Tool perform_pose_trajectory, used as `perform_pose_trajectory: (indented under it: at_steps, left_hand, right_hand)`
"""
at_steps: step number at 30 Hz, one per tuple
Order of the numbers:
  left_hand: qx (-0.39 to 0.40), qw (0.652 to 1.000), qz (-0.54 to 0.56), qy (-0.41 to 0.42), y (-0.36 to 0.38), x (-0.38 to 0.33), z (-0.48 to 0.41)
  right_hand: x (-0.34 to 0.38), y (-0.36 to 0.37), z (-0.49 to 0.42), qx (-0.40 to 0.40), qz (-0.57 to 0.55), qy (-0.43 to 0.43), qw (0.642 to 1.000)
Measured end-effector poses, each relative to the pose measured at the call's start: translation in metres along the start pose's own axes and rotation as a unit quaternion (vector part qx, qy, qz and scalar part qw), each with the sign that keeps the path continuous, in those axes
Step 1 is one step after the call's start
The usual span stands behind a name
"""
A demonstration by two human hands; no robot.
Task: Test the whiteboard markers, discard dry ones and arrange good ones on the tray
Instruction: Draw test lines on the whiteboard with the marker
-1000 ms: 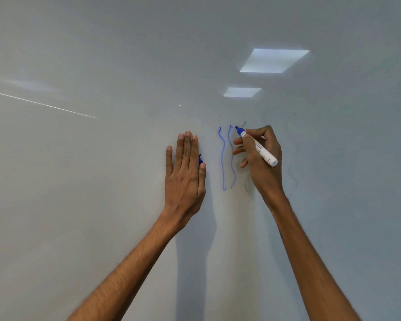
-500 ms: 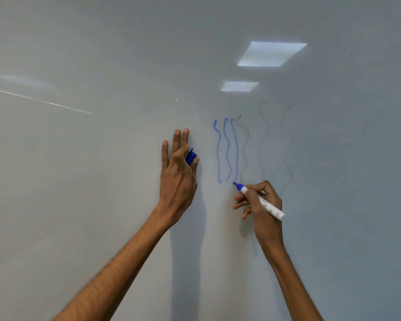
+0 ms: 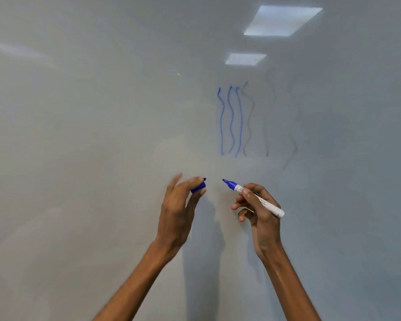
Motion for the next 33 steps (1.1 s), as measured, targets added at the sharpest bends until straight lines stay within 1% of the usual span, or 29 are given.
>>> perform_pose_trajectory:
  at_steps: [2, 5, 7, 9, 12, 17, 21, 23, 27, 30, 33]
  left_hand:
    - [0.040, 0.992, 0.058, -0.105, -0.006, 0.013, 0.035]
    - [0.093, 0.953, 0.127, -0.258, -0.005, 0.043, 0.089]
    - [0.114, 0.933, 0.138, -0.312, -0.005, 0.059, 0.118]
    - [0.139, 0.920, 0.135, -0.339, -0.003, 0.070, 0.142]
    - [0.160, 0.914, 0.121, -0.353, -0.003, 0.079, 0.164]
    - [0.184, 0.910, 0.104, -0.355, -0.003, 0.085, 0.179]
    - [0.240, 0.907, 0.078, -0.337, 0.004, 0.087, 0.190]
    - [0.260, 0.901, 0.062, -0.341, 0.006, 0.092, 0.197]
    - [0.287, 0.894, 0.051, -0.341, 0.005, 0.094, 0.208]
    - [0.277, 0.897, 0.064, -0.338, 0.001, 0.094, 0.213]
    - [0.269, 0.893, 0.070, -0.353, -0.002, 0.100, 0.222]
  right_hand:
    - [-0.018, -0.007, 0.020, 0.009, 0.004, 0.040, 0.999]
    - [-0.048, -0.020, 0.057, 0.011, 0.025, 0.101, 0.995]
    - [-0.068, -0.028, 0.081, 0.015, 0.037, 0.141, 0.989]
    - [-0.085, -0.032, 0.100, 0.023, 0.048, 0.175, 0.983]
    - [-0.101, -0.034, 0.118, 0.035, 0.062, 0.205, 0.976]
    - [-0.115, -0.032, 0.131, 0.058, 0.081, 0.223, 0.970]
    - [-0.127, -0.027, 0.141, 0.097, 0.101, 0.247, 0.959]
    - [-0.133, -0.025, 0.147, 0.106, 0.107, 0.258, 0.954]
    - [-0.145, -0.027, 0.162, 0.094, 0.101, 0.281, 0.950]
    - [-0.153, -0.026, 0.175, 0.072, 0.095, 0.292, 0.949]
    - [-0.159, -0.026, 0.185, 0.043, 0.098, 0.296, 0.949]
Point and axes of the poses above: each hand's wrist, its own z-axis away from the middle knuckle, its own y-axis out of the palm, x = y × z, the point moved 9 cm from there along -z, towards the middle knuckle, and after that the axes turned 12 degrees about -y, right-handed, at the moved point
